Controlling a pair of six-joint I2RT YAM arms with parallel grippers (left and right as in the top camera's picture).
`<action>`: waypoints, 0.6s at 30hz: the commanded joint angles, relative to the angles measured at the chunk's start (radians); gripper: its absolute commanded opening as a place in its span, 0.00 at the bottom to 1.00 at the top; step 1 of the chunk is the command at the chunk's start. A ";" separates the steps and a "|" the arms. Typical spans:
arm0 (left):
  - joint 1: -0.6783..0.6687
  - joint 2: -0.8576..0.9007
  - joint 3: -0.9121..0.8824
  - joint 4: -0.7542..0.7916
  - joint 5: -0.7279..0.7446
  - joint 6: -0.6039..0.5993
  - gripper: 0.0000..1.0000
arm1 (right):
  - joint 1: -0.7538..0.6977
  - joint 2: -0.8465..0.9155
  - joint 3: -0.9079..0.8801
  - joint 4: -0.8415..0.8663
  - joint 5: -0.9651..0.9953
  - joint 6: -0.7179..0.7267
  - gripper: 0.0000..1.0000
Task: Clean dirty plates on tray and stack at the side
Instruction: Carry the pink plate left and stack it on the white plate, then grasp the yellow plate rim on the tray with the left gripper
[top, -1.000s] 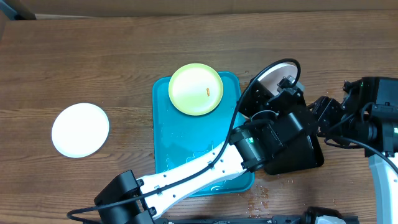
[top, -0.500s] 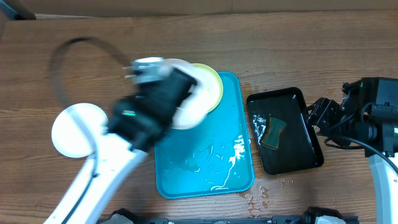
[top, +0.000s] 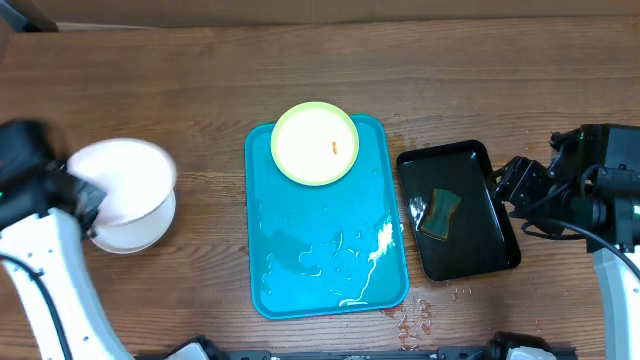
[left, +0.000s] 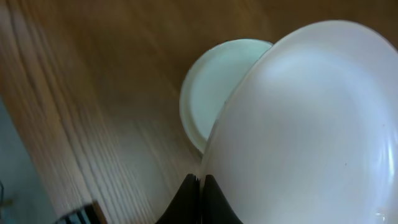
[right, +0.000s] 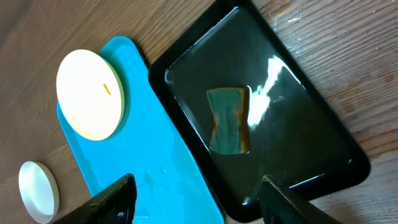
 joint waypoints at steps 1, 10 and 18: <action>0.151 -0.007 -0.141 0.092 0.142 0.068 0.04 | -0.005 -0.014 0.016 0.008 -0.002 -0.006 0.65; 0.262 0.025 -0.360 0.391 0.222 0.136 0.04 | -0.005 -0.014 0.016 0.007 -0.002 -0.006 0.65; 0.257 0.029 -0.294 0.342 0.347 0.182 0.59 | -0.004 -0.014 0.016 0.006 -0.002 -0.008 0.66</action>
